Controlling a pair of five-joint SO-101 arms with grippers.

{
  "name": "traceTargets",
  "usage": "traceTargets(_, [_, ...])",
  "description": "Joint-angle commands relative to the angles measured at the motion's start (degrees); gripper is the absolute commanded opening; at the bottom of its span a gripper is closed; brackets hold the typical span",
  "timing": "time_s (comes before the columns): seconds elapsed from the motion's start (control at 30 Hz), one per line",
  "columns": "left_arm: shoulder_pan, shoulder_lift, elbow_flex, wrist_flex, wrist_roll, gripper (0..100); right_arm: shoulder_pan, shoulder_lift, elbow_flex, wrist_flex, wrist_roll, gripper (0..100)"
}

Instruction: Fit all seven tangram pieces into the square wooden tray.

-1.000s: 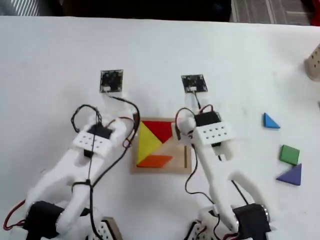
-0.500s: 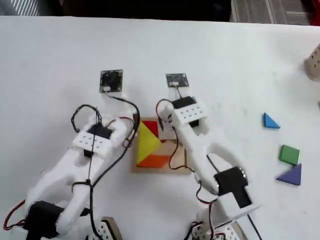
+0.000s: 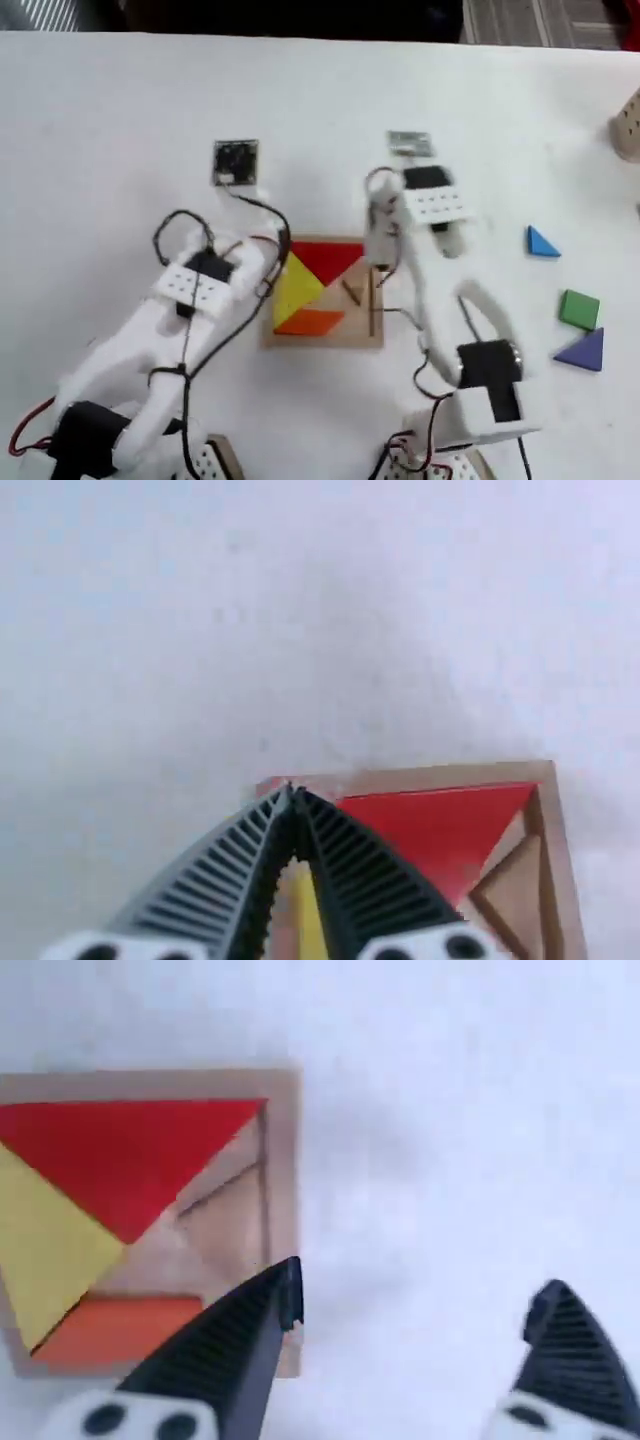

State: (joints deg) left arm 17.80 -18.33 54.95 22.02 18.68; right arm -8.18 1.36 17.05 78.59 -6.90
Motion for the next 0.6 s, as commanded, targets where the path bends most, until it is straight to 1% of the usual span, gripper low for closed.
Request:
traceTargets(0.0, [8.31,-1.10,-0.35,-1.49,0.00,2,7.87,-2.95,2.99,-3.47,4.40,13.9])
traceTargets(0.07, [13.23,-1.10,-0.53,-1.49,1.23,2,9.63,-2.95,5.63,-6.11,6.59,3.3])
traceTargets(0.1, [15.69,-1.10,-0.53,-1.58,3.08,2,10.24,-2.95,6.59,-6.73,7.47,0.6])
traceTargets(0.2, [22.55,-0.92,-0.26,-3.16,8.26,2,12.00,-2.95,7.91,-7.16,7.03,5.5])
traceTargets(0.3, [28.09,0.75,2.02,-6.59,8.88,2,12.53,-2.95,7.91,-7.60,6.42,5.5])
traceTargets(0.43, [30.37,6.46,2.55,-12.40,8.97,2,12.26,-2.95,8.00,-8.04,6.33,5.5])
traceTargets(0.57, [29.93,12.62,-0.97,-13.27,8.97,2,12.44,-2.95,8.00,-8.04,6.33,5.5])
